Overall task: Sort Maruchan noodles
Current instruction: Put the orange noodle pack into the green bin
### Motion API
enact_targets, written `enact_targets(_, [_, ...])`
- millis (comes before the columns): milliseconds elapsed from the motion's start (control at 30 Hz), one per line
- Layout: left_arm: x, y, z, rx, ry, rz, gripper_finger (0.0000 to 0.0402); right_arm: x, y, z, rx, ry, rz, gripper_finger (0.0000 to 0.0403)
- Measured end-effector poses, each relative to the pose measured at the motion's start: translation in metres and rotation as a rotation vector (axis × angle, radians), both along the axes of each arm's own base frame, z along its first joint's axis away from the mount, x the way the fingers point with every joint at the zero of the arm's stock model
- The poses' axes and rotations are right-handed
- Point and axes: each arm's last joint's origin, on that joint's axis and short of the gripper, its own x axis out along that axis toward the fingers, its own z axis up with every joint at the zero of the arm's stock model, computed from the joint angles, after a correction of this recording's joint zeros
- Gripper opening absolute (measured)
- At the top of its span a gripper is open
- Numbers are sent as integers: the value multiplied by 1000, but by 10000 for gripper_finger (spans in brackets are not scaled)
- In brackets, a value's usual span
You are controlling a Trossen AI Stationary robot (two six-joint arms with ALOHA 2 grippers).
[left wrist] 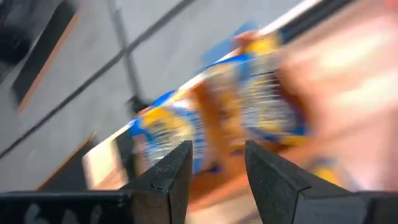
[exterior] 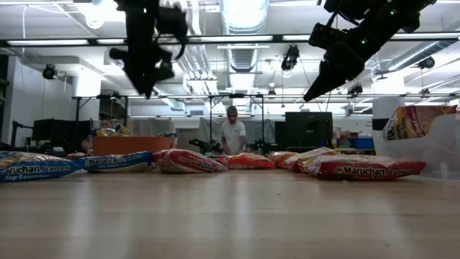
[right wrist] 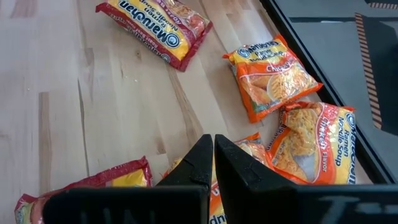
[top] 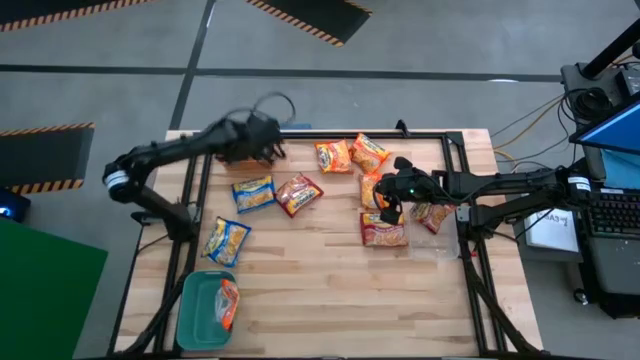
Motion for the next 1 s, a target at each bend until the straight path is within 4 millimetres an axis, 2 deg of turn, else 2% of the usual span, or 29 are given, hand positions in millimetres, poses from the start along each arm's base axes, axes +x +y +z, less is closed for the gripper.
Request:
enact_targets(167, [31, -80, 1, 77, -191, -349, 130, 0, 0, 0, 22, -11, -19, 9])
enact_targets(333, [44, -162, -30, 61, -236, -926, 130, 0, 0, -1, 49, -19, -43, 9])
enact_targets(433, [43, -196, -50, 72, -317, -1155, 130, 2, 0, -5, 70, -13, -60, 9])
enact_targets(500, [43, -204, -56, 98, -374, -1185, 130, 4, 0, -8, 85, -3, -73, 9])
enact_targets(600, [42, -204, -59, 112, -395, -1180, 130, 9, -1, -16, 128, 15, -104, 9])
enact_targets(833, [44, -188, -57, 262, -262, -1155, 117, 29, -4, -40, 204, 19, -176, 9])
enact_targets(1000, [46, -175, -56, 265, -211, -1232, 95, 44, -7, -50, 209, 32, -189, 9])
